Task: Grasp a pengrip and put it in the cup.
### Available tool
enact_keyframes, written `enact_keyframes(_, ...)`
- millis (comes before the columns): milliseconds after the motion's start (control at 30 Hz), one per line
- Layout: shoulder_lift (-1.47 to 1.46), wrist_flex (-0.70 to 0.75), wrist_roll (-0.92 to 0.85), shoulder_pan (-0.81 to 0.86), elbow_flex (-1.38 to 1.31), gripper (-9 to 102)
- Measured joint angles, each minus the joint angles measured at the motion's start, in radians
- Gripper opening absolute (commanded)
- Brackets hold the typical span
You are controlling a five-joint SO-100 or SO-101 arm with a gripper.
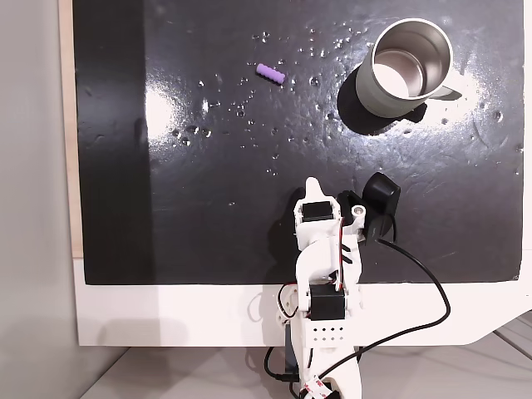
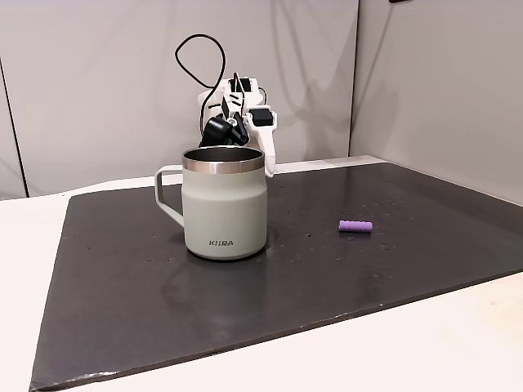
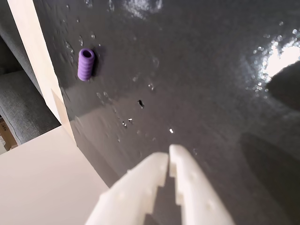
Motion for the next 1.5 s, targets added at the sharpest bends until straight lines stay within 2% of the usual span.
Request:
enact_keyframes(200,0.000,0.000,-0.017,-0.031,-0.005,0)
enact_keyframes(300,-0.074,0.009,-0.017,-0.069,-0.094,0)
enact_keyframes(467,-0.446,0.015,0.003,-0.100,-0.426,0)
enact_keyframes(633,-0.859,0.021,0.114,-0.103,-0.747,0)
enact_keyframes(867,-1.361,0.161,0.302,-0.140,-1.193,0)
enact_keyframes(1267,-1.948,0.506,0.532,-0.207,-1.861,0)
enact_keyframes(1500,-2.126,0.518,0.543,-0.262,-2.056,0)
